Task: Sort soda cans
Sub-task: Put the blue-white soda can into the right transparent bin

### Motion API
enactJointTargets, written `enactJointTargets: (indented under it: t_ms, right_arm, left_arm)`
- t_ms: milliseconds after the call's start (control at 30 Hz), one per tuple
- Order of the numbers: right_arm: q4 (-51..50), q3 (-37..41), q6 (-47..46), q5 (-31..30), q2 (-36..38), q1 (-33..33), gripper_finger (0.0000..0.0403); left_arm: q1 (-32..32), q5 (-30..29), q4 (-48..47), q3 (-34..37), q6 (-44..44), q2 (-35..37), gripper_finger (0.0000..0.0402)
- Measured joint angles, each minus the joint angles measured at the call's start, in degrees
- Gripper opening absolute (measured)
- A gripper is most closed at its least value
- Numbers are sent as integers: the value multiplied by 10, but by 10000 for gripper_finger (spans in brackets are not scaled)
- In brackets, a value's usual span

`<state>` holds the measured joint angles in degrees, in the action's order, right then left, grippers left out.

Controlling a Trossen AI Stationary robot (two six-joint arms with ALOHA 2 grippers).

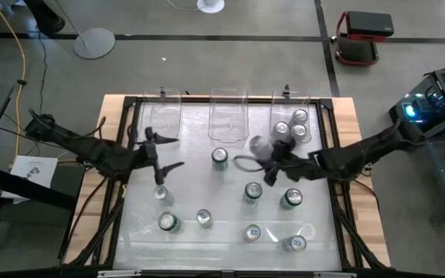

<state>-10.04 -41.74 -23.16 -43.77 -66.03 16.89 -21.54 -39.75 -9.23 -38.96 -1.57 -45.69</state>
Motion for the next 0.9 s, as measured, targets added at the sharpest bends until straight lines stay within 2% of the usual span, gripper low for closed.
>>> enactJointTargets:
  t_ms: [100, 200, 300, 467, 600, 667, 767, 900]
  right_arm:
    - [186, 93, 40, -72, 7, 6, 276]
    - [341, 154, 94, -91, -6, 7, 276]
    - [431, 189, 122, -105, -21, 7, 276]
    - [447, 196, 130, -106, -27, 6, 276]
    - [449, 196, 131, -103, -27, 6, 276]
    - [447, 196, 132, -103, -27, 6, 276]
    - [446, 196, 131, -103, -27, 7, 276]
    - [446, 196, 131, -101, -27, 7, 276]
  left_arm:
    - [40, 73, 103, 0, -43, -27, 355]
    - [91, 145, 201, 0, -84, -71, 355]
    - [149, 210, 271, -15, -94, -133, 355]
    - [236, 334, 272, -115, -64, -259, 356]
    - [273, 475, 269, -191, -70, -360, 362]
    - [282, 521, 272, -225, -71, -405, 363]
    - [287, 545, 275, -271, -71, -465, 363]
    - [287, 547, 289, -322, -62, -532, 363]
